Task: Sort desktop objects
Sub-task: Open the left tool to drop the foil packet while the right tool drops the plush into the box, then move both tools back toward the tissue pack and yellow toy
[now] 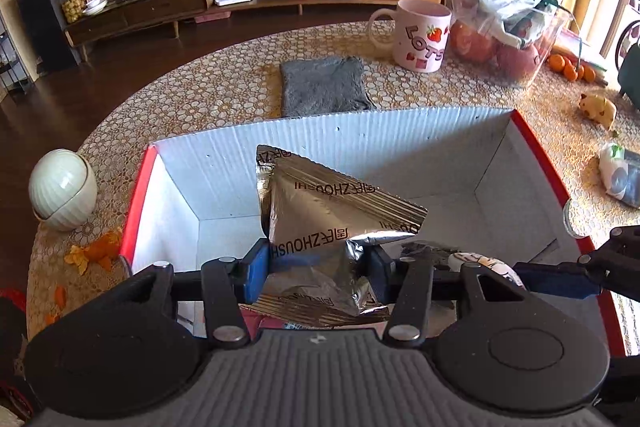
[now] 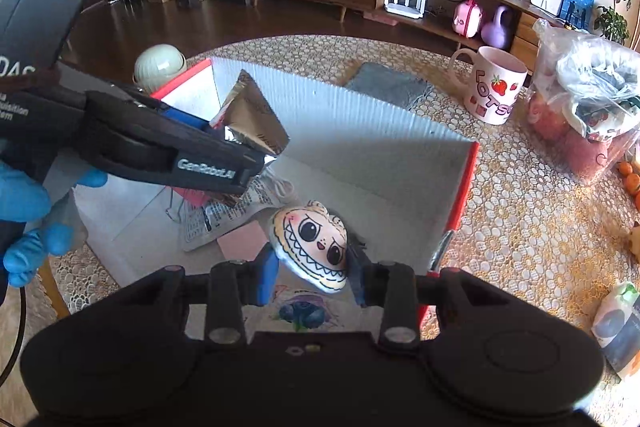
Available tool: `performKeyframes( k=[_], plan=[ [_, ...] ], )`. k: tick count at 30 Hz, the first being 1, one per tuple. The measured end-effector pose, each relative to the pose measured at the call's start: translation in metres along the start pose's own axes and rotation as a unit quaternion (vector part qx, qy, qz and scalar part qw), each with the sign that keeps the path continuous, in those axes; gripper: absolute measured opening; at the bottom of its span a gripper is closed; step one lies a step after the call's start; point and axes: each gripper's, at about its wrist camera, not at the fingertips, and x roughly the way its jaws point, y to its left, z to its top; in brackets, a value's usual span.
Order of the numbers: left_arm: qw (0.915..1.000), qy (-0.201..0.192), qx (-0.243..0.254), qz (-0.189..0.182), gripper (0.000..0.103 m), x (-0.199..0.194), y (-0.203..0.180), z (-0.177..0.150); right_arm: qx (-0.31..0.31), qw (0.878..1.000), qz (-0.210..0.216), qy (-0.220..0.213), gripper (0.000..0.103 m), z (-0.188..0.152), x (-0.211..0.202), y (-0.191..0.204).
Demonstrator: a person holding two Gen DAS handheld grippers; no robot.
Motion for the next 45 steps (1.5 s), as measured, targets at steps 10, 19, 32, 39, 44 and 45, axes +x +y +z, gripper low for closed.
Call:
performKeyframes(
  k=[10,19,32,39,44,45],
  plan=[
    [0.9993,0.02,0.031,-0.003,0.049,0.016,-0.012,0.001,-0.014,1.0,-0.005,0.022,0.036,-0.001,0.013,0.011],
    [0.9993,0.022,0.029,0.002,0.051,0.016,-0.015,0.0,-0.017,1.0,0.006,0.023,0.043,-0.001,0.013,0.011],
    [0.9998,-0.006,0.016,0.006,0.069,-0.01,-0.024,-0.002,-0.006,1.0,0.016,0.004,0.063,-0.007,-0.01,0.001],
    [0.9996,-0.02,0.022,0.003,0.07,-0.032,-0.037,-0.007,-0.001,1.0,0.026,-0.016,0.067,-0.012,-0.036,-0.001],
    [0.9993,-0.032,0.018,-0.007,0.07,-0.051,-0.046,-0.01,0.003,0.999,0.031,-0.031,0.071,-0.016,-0.054,-0.01],
    [0.9992,-0.034,0.017,-0.008,0.07,-0.055,-0.047,-0.01,0.004,0.999,0.031,-0.034,0.072,-0.017,-0.058,-0.011]
  ],
)
